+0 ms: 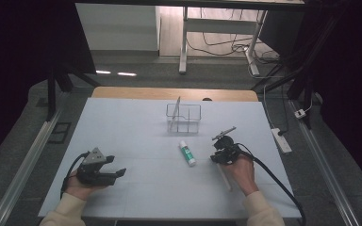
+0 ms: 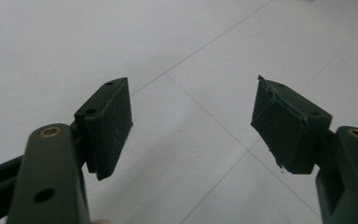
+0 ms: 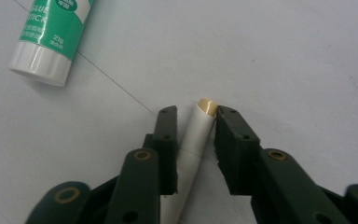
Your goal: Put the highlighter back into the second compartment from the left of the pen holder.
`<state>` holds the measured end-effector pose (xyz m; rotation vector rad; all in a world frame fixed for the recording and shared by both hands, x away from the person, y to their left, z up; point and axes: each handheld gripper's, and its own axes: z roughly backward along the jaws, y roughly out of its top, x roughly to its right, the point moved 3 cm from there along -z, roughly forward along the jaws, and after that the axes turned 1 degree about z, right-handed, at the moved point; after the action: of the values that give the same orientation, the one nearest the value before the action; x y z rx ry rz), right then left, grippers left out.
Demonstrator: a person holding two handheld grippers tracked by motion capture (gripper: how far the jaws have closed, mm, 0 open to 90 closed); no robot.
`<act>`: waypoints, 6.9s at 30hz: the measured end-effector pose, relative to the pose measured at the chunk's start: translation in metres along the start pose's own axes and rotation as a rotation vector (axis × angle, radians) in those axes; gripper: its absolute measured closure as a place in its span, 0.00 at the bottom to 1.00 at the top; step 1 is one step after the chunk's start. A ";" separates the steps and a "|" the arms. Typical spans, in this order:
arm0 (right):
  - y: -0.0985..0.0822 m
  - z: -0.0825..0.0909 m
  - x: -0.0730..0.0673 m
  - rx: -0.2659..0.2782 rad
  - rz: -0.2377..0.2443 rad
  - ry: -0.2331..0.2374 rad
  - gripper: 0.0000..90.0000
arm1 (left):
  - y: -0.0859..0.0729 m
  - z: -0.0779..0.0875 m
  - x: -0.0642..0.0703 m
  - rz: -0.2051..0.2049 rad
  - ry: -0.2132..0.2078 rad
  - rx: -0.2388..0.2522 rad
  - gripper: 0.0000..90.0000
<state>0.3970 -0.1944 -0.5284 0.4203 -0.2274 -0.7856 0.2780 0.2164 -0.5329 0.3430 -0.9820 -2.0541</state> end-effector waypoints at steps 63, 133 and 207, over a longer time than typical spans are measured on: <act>0.009 0.064 0.014 0.297 0.000 0.016 0.87 | 0.000 0.002 -0.003 0.036 -0.031 0.029 0.32; 0.091 0.078 0.012 0.706 -0.109 0.103 0.87 | 0.001 0.001 -0.002 0.025 -0.035 0.030 0.31; 0.159 0.072 0.016 0.788 -0.116 0.069 0.87 | 0.001 -0.001 -0.003 0.022 -0.038 0.022 0.31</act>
<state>0.4838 -0.1266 -0.3925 1.2101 -0.4513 -0.7725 0.2808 0.2185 -0.5332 0.3047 -1.0279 -2.0374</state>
